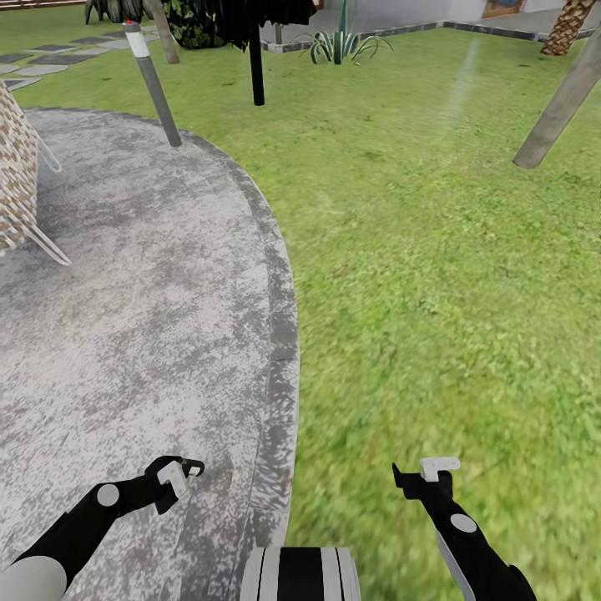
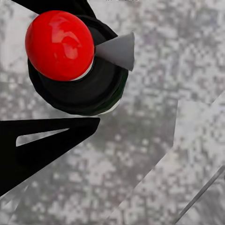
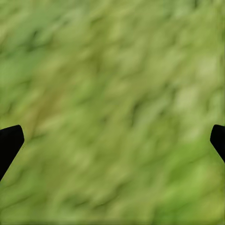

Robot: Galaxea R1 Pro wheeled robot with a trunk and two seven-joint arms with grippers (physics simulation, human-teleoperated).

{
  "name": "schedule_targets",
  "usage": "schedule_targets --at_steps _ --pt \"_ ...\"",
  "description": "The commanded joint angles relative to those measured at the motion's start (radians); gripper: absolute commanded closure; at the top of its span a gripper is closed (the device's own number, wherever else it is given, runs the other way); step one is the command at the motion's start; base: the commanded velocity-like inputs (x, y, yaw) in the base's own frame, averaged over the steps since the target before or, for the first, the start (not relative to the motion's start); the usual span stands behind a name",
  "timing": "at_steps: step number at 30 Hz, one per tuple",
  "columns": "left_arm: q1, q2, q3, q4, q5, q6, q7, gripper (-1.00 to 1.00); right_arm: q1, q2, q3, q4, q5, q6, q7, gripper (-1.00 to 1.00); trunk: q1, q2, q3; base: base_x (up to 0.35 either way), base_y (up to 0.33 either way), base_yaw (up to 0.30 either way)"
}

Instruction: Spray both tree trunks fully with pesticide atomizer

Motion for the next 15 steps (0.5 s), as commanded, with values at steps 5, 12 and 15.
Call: schedule_targets --at_steps 5,12,15 --pt "0.000 0.000 0.000 -0.001 -0.010 -0.003 -0.002 1.00 0.000 0.000 0.000 0.000 0.001 -0.003 0.000 -1.00 -0.002 0.001 0.019 0.000 0.000 0.000" --pt "0.000 0.000 0.000 0.000 -0.012 0.000 -0.003 1.00 0.000 0.000 0.000 0.000 0.001 -0.003 0.000 -1.00 -0.006 0.003 0.046 0.000 0.000 0.000" --pt "0.000 0.000 0.000 0.000 -0.012 0.000 -0.003 1.00 0.000 0.000 0.000 0.000 0.001 -0.003 0.000 -1.00 -0.007 0.003 0.057 0.000 0.000 0.000"
